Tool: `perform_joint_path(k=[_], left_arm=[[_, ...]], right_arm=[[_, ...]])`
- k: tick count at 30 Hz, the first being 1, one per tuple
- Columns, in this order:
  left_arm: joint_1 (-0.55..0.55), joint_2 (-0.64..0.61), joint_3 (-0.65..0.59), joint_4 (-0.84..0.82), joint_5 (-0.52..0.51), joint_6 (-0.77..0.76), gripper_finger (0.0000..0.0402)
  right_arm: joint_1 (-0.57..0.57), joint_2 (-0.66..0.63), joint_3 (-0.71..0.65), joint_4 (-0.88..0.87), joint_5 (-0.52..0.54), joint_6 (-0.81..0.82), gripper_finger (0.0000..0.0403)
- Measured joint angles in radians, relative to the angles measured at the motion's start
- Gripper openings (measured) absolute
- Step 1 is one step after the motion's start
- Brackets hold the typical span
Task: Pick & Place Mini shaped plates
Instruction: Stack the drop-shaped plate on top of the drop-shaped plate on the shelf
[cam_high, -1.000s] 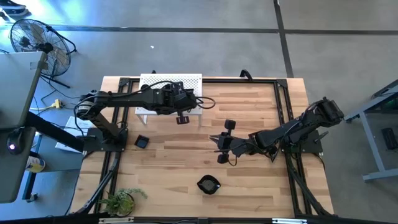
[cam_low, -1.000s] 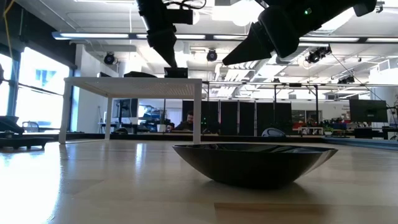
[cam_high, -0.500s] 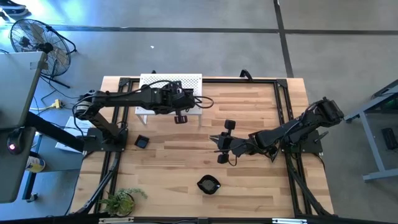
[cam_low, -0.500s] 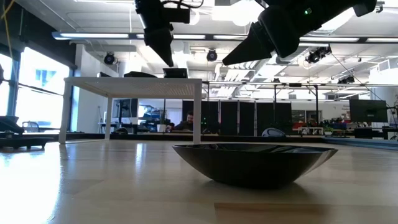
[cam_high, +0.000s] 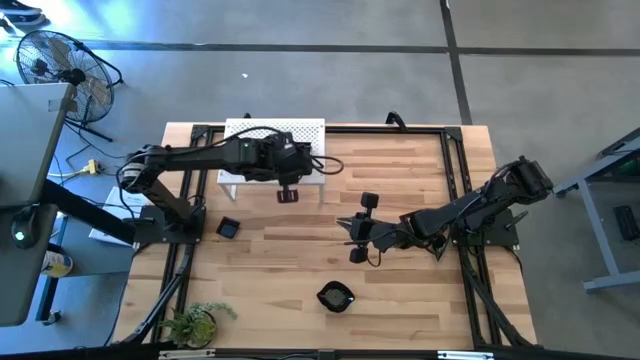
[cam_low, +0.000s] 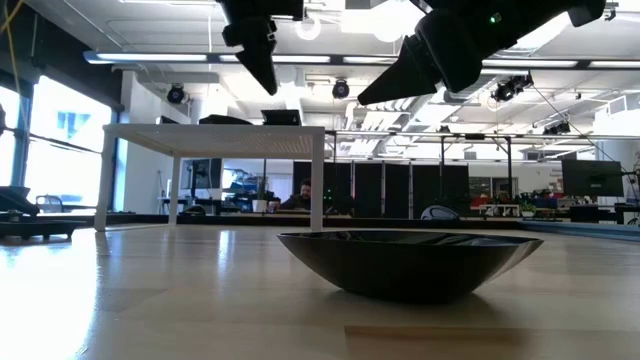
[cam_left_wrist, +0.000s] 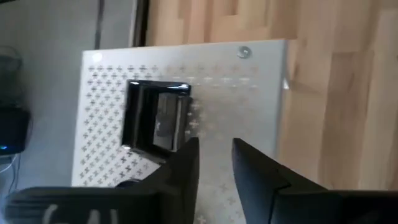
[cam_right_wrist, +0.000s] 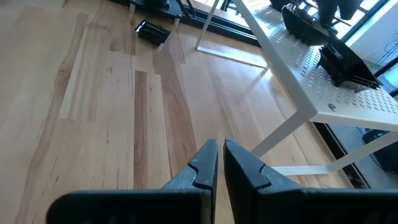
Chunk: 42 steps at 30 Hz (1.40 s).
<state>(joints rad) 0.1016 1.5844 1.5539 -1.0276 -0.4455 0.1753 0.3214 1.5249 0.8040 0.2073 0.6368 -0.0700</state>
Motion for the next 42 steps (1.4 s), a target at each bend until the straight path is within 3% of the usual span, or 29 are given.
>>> perform_joint_path(k=[7, 22, 31, 34, 42], left_arm=[[0.033, 0.001, 0.003, -0.020, 0.015, 0.028, 0.0112], [0.043, 0.034, 0.003, 0.046, 0.040, 0.093, 0.0111], [0.043, 0.089, 0.003, 0.045, -0.009, 0.108, 0.0110], [0.043, 0.089, 0.003, 0.047, -0.009, 0.108, 0.0095], [0.042, 0.089, 0.003, 0.041, -0.008, 0.108, 0.0005]], right_arm=[[0.000, 0.000, 0.000, 0.000, -0.001, 0.001, 0.0016], [0.000, 0.000, 0.000, 0.000, -0.001, 0.001, 0.0016], [0.000, 0.000, 0.000, 0.006, 0.000, 0.000, 0.0016], [0.000, 0.000, 0.000, 0.006, 0.001, -0.006, 0.0016], [0.000, 0.000, 0.000, 0.006, 0.000, -0.009, 0.0016]])
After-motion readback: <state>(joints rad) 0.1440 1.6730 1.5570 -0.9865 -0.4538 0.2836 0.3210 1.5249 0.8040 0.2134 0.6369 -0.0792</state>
